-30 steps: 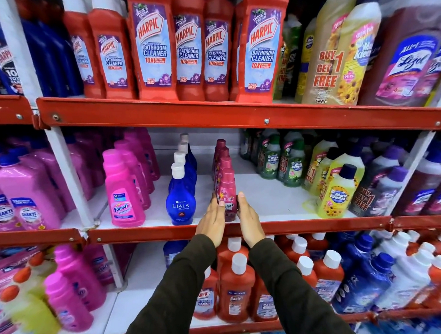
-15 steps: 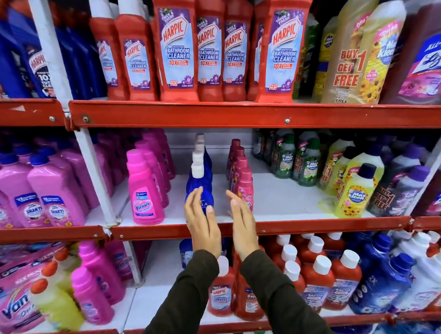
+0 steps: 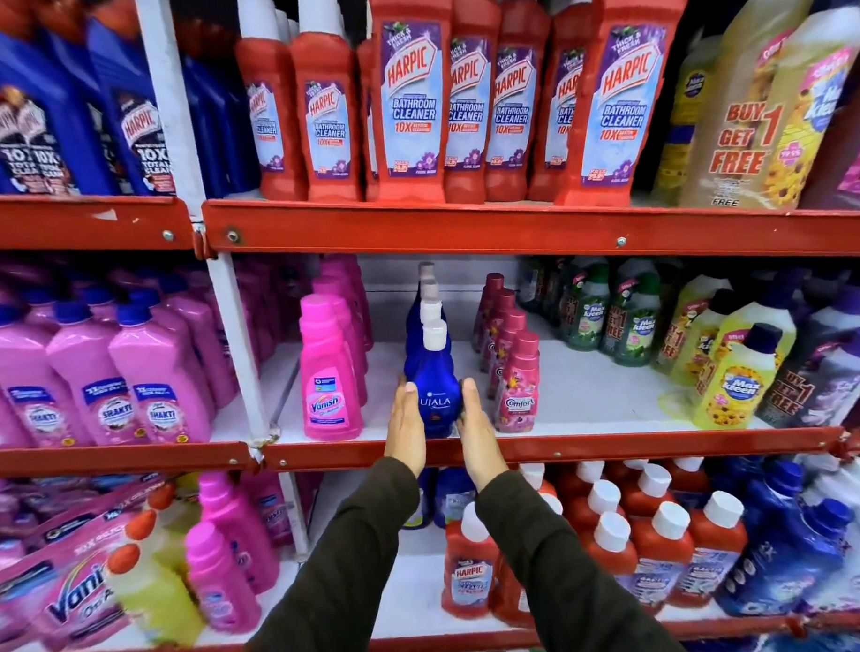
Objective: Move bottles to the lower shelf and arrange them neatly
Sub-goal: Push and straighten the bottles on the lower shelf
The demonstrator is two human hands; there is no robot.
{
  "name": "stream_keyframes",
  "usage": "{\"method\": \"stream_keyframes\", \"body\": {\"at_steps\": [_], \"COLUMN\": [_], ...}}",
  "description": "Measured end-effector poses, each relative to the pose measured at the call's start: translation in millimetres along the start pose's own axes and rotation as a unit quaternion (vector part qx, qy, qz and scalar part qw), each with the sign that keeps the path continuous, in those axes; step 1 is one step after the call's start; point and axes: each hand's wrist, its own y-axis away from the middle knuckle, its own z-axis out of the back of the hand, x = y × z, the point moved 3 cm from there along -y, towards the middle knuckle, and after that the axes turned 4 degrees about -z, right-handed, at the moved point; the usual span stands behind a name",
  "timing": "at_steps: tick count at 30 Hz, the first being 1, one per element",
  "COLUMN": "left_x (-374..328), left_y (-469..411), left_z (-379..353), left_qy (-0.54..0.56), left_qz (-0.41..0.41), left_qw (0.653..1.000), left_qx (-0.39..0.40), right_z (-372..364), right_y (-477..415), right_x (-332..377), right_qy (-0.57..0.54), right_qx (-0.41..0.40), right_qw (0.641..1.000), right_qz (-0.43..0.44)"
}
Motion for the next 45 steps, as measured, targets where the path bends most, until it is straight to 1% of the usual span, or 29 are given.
{"method": "stream_keyframes", "body": {"at_steps": [12, 15, 16, 18, 20, 22, 24, 25, 29, 31, 33, 34, 36, 38, 41, 45], "left_x": [-6.3, -9.3, -9.8, -9.2, -10.2, -12.9, -17.2, -19.4, -29.3, -33.7, -34.7, -32.5, -26.4, -21.9, -20.0, -20.4], "left_y": [1.9, 4.4, 6.0, 10.4, 17.0, 24.6, 32.6, 35.8, 39.2, 33.4, 21.6, 13.4, -2.1, -13.4, -17.7, -14.4], "left_z": [0.3, 1.1, 2.2, 6.4, 13.7, 24.4, 34.3, 41.0, 73.7, 91.4, 106.0, 113.0, 125.0, 132.6, 137.2, 137.4], "left_qy": [-0.008, -0.012, -0.017, -0.030, -0.048, -0.058, -0.070, -0.081, -0.116, -0.111, -0.113, -0.109, -0.067, -0.036, -0.027, -0.039], "left_qz": [-0.024, -0.033, -0.039, -0.068, -0.114, -0.160, -0.206, -0.224, -0.258, -0.239, -0.183, -0.143, -0.069, -0.024, 0.000, -0.009], "left_qw": [1.000, 0.999, 0.999, 0.997, 0.991, 0.982, 0.969, 0.960, 0.928, 0.929, 0.948, 0.961, 0.983, 0.994, 0.997, 0.997], "left_qx": [0.001, 0.005, 0.004, -0.009, -0.042, -0.084, -0.121, -0.143, -0.244, -0.258, -0.235, -0.212, -0.153, -0.103, -0.073, -0.068], "right_z": [-5.8, -3.0, -2.8, -3.5, -7.9, -18.9, -31.6, -39.8, -75.3, -90.8, -104.1, -110.4, -122.5, -131.3, -137.0, -134.7], "right_y": [3.9, 2.5, 4.3, 11.9, 22.0, 32.3, 37.3, 37.4, 29.8, 24.5, 19.4, 16.6, 11.0, 6.3, 7.2, 9.3], "right_x": [4.9, 5.1, 5.3, 7.6, 10.3, 9.7, 5.6, 2.3, -11.5, -11.9, -8.9, -7.8, -5.5, -3.9, -5.6, -8.4], "right_qy": [0.063, 0.057, 0.050, 0.025, 0.007, 0.008, 0.007, 0.007, 0.006, 0.009, 0.014, 0.013, 0.012, -0.003, -0.007, 0.024], "right_qx": [-0.005, -0.011, -0.028, -0.090, -0.152, -0.183, -0.172, -0.151, -0.033, -0.004, 0.013, 0.024, 0.044, 0.054, 0.061, 0.061], "right_qw": [0.998, 0.998, 0.998, 0.993, 0.979, 0.968, 0.967, 0.972, 0.996, 0.999, 1.000, 1.000, 0.999, 0.998, 0.997, 0.997], "right_qz": [0.015, 0.027, 0.036, 0.075, 0.134, 0.173, 0.186, 0.180, 0.088, 0.040, 0.003, -0.008, -0.020, -0.032, -0.044, -0.048]}}
